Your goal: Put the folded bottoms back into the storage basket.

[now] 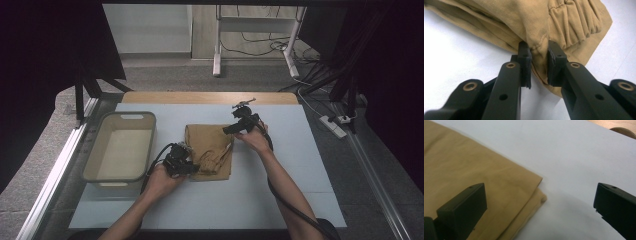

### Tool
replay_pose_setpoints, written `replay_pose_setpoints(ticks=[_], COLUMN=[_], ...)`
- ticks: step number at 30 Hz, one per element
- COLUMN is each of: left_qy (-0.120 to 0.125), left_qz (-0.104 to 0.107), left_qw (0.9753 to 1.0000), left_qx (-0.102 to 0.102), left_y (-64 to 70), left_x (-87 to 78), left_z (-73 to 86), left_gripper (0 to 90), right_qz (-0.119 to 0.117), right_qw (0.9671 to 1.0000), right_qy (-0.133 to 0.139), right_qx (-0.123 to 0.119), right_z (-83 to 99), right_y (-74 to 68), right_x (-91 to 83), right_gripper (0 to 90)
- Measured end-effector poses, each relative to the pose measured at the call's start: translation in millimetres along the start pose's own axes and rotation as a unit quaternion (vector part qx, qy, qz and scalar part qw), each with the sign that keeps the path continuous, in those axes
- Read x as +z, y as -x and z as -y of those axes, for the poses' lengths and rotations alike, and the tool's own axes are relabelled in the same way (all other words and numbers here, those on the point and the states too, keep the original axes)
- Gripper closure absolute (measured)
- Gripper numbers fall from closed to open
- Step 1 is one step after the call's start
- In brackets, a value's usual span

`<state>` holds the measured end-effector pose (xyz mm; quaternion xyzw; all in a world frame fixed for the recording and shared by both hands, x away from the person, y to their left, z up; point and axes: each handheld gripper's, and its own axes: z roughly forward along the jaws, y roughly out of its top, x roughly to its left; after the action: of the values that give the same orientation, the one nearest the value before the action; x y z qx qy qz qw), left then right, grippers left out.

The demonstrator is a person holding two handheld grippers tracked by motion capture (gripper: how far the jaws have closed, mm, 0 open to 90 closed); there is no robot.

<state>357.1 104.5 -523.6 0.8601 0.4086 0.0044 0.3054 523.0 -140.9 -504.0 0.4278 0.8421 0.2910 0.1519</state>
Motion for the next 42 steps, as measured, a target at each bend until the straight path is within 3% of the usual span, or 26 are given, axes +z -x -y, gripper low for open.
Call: replay_pose_setpoints(ticks=[5, 10, 16, 19, 23, 28, 33, 42], left_qy=[-0.001, -0.001, -0.001, -0.002, -0.004, -0.003, -0.001, 0.0], left_qz=[0.0, -0.002, -0.005, -0.008, -0.008, -0.004, -0.002, 0.003], left_qw=[1.0, 1.0, 1.0, 0.9999, 0.9999, 0.9999, 1.0, 0.9999], left_qx=[0.001, 0.001, 0.006, 0.011, 0.014, 0.013, 0.007, -0.012], left_y=[-0.1, 0.3, 1.2, 1.8, 1.9, 0.5, 0.0, -1.2], left_x=[-0.1, 0.0, 0.0, 0.1, 0.0, 0.0, 0.0, -2.5], left_z=[-0.1, -0.2, -0.3, -0.7, -1.2, -0.8, -0.3, -2.5], left_gripper=[75.2, 75.2, 74.7, 74.5, 74.5, 74.5, 74.9, 76.6], right_qz=[0.018, -0.001, -0.01, -0.021, -0.046, -0.082, -0.094, -0.08], right_qw=[0.9998, 0.9994, 0.9995, 0.9992, 0.9977, 0.9953, 0.9942, 0.9945], right_qy=[-0.01, -0.032, -0.03, -0.03, -0.034, -0.035, -0.037, -0.044], right_qx=[-0.005, -0.01, -0.01, -0.015, -0.035, -0.037, -0.036, -0.051], right_z=[-1.1, 4.6, 6.8, 6.4, 5.5, 5.6, 4.9, 0.1], right_y=[5.6, 9.8, 9.4, 7.7, 4.9, 1.2, -0.9, -7.1], right_x=[8.2, 16.5, 15.8, 12.9, 7.7, 5.8, 5.5, 3.0], right_gripper=[0.3, 6.6, 9.5, 20.9, 43.8, 71.9, 81.2, 83.7])
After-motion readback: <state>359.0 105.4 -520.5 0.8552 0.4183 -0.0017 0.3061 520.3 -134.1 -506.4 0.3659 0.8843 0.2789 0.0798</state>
